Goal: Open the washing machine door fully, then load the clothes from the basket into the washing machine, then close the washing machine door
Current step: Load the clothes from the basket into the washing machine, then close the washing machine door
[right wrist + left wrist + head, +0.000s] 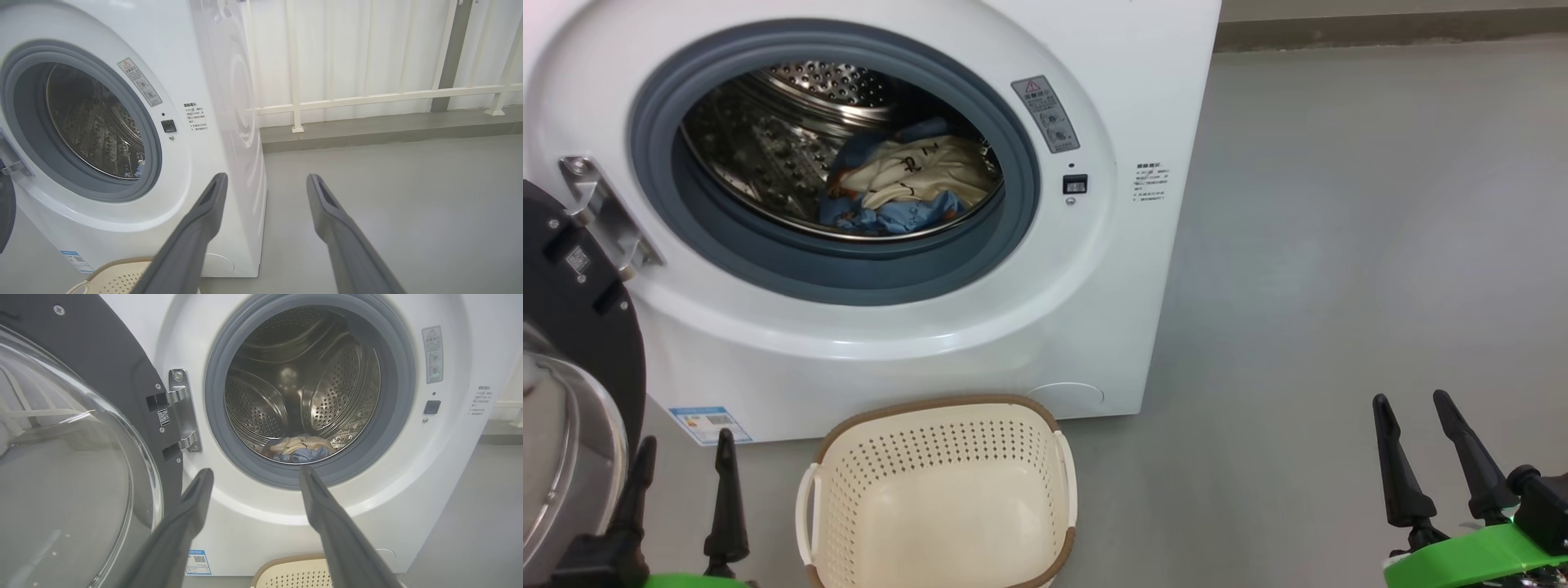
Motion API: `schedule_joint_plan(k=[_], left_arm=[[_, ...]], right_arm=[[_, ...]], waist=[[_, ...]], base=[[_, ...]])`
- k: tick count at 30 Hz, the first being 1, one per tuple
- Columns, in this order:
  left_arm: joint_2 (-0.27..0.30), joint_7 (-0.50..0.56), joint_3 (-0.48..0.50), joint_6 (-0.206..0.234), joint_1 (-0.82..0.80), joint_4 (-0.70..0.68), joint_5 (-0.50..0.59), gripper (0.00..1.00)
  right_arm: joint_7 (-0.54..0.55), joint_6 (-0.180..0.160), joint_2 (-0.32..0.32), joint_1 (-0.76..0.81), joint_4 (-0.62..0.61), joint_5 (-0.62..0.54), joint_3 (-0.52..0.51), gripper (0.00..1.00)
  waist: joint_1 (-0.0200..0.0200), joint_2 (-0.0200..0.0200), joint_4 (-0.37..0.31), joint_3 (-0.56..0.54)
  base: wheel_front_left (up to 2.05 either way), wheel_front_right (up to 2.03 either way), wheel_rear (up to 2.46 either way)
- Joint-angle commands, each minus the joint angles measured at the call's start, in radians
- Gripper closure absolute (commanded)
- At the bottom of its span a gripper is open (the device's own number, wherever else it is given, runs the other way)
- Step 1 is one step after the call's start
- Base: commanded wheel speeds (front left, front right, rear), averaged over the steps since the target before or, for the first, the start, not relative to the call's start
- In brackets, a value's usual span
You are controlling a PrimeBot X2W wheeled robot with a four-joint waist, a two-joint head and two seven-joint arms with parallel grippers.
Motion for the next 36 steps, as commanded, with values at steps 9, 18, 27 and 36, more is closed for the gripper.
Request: schedule_joint_plan(k=[9,18,27,36], left_arm=[[0.017,-0.006,0.039,-0.004,0.029,-0.066,-0.008,0.00],[0.015,-0.006,0.037,-0.005,0.030,-0.069,-0.003,0.00],[0.016,-0.006,0.043,-0.005,0.031,-0.061,-0.002,0.00],[0.015,-0.006,0.044,-0.006,0.028,-0.063,-0.001,0.00]], right_arm=[[-0.008,0.004,-0.022,-0.001,-0.032,-0.003,0.014,0.00],[-0.008,0.004,-0.020,-0.002,-0.033,-0.004,0.009,0.00],[-0.008,0.004,-0.017,-0.003,-0.036,-0.005,0.006,0.00],[-0.008,0.004,-0.020,-0.007,-0.037,-0.005,0.006,0.00]], waist=[[0.0001,0.0000,0.006,-0.003],[0.0001,0.0000,0.011,0.000],[0.0001,0.0000,0.009,0.000],[0.0001,0.0000,0.013,0.007]], base=[[0.00,0.00,0.00],[0.00,0.00,0.00],[-0.36,0.36,0.00],[-1.14,1.14,0.00]])
